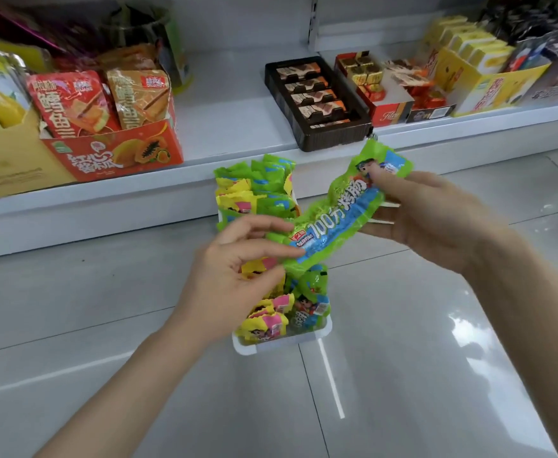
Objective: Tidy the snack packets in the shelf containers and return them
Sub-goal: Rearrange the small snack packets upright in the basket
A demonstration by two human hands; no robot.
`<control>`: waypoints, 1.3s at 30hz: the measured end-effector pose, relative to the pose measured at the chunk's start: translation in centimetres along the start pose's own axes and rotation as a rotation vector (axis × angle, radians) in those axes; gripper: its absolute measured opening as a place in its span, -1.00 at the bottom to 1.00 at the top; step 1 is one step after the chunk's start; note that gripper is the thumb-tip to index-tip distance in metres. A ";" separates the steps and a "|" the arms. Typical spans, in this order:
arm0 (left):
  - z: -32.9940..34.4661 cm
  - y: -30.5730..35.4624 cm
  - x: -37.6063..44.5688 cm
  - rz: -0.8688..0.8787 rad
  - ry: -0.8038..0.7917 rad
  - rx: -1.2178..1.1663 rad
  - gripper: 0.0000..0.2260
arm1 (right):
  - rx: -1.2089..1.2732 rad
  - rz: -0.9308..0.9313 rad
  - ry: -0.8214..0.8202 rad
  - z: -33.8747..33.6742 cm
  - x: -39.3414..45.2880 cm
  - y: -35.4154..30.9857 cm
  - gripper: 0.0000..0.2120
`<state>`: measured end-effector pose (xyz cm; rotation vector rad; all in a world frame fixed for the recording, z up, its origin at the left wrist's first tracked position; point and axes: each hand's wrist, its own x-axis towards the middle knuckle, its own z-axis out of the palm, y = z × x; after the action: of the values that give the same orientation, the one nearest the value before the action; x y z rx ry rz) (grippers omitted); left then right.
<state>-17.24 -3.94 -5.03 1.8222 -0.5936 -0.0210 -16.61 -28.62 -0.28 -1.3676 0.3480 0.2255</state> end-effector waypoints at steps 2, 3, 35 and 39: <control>0.1 0.0 -0.2 0.007 -0.028 0.030 -0.71 | -0.183 -0.147 -0.002 -0.7 -0.9 0.0 -0.78; 0.2 -0.1 -0.4 0.007 -0.057 0.033 -0.70 | -0.251 -0.225 -0.010 -1.2 -1.4 -0.1 -0.77; -1.0 -3.2 -1.6 0.062 -0.379 0.370 -0.80 | -0.981 -0.675 -0.013 2.0 -6.7 11.0 -0.84; -1.0 -3.3 -1.3 0.061 -0.378 0.337 -0.80 | -0.984 -0.572 0.049 2.8 -6.1 11.7 -0.76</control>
<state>-16.79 -1.82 -7.99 2.1437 -0.9651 -0.2413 -26.16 -23.33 -8.28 -2.3762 -0.1697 -0.1485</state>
